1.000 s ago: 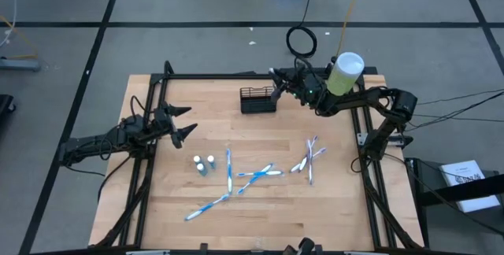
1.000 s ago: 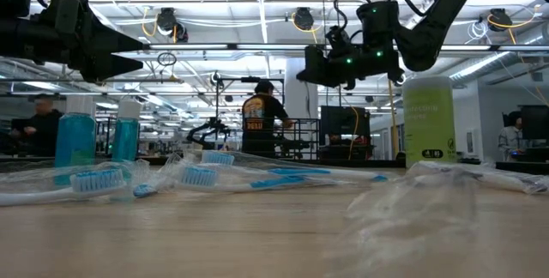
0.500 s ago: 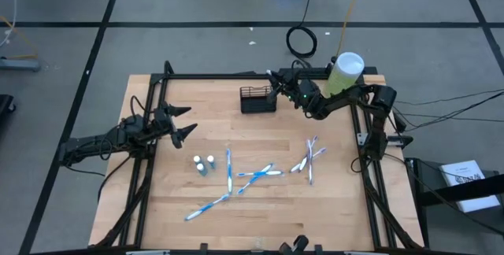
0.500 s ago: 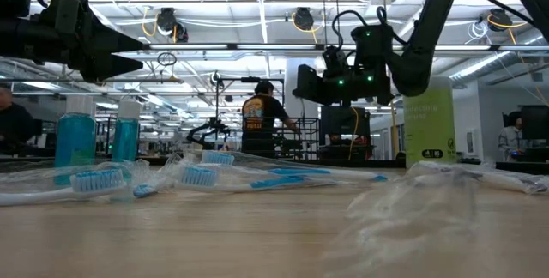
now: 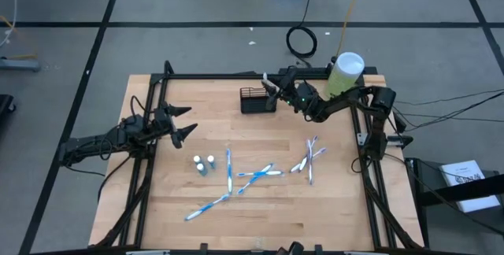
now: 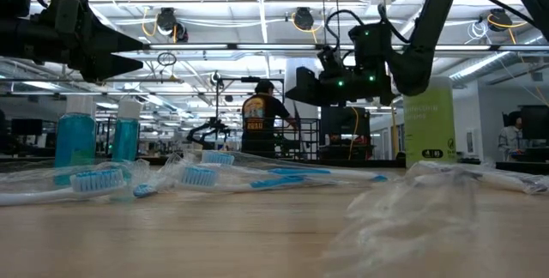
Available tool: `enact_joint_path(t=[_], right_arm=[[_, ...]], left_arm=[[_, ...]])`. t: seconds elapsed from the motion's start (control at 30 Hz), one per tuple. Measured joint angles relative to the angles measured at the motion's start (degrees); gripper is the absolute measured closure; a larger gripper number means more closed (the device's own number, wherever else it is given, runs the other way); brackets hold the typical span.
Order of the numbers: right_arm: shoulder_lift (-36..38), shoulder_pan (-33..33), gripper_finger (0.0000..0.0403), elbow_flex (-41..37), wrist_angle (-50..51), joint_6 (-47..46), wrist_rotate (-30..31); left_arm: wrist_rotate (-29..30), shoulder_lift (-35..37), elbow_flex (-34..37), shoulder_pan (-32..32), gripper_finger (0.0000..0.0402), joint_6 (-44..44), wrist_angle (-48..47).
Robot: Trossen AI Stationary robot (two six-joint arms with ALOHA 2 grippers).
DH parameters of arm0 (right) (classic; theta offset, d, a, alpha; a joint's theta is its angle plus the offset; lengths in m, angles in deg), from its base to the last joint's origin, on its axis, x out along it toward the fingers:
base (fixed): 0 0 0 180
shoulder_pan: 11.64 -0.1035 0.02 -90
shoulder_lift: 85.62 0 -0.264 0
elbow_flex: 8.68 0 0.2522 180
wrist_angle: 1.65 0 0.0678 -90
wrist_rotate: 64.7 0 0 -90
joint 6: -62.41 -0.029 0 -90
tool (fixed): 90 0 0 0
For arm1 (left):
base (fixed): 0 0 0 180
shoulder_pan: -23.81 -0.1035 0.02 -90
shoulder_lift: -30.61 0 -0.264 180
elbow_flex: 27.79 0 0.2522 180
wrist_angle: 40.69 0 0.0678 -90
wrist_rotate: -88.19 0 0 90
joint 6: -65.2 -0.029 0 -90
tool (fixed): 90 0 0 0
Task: Pick & Place toothbrushing station
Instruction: Put the violet toothbrush into the right compartment of the wire organizer
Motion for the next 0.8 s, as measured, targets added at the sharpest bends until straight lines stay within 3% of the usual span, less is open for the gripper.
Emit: enact_joint_path(t=[0.1,0.33,0.63,0.7,0.8], right_arm=[[3.0,-0.76,0.0237,0.1,2.44,0.33,0.59],[13.14,-1.0,0.0194,0.08,18.33,0.37,0.68],[32.26,-4.83,0.0187,0.08,43.87,4.72,3.76],[34.54,-5.69,0.0191,0.08,48.06,3.58,1.26],[34.55,-7.18,0.0197,0.1,51.0,-0.05,-7.25]], left_arm=[[0.0,0.02,-0.01,0.02,0.0034,0.0,0.0],[0.02,0.0,0.01,0.02,0.0034,0.0,0.0],[0.02,0.0,-0.01,0.02,0.0034,0.0,0.0],[0.02,0.0,0.01,0.02,0.0034,0.0,0.0],[0.02,0.0,0.0,0.02,0.0034,0.0,0.0]])
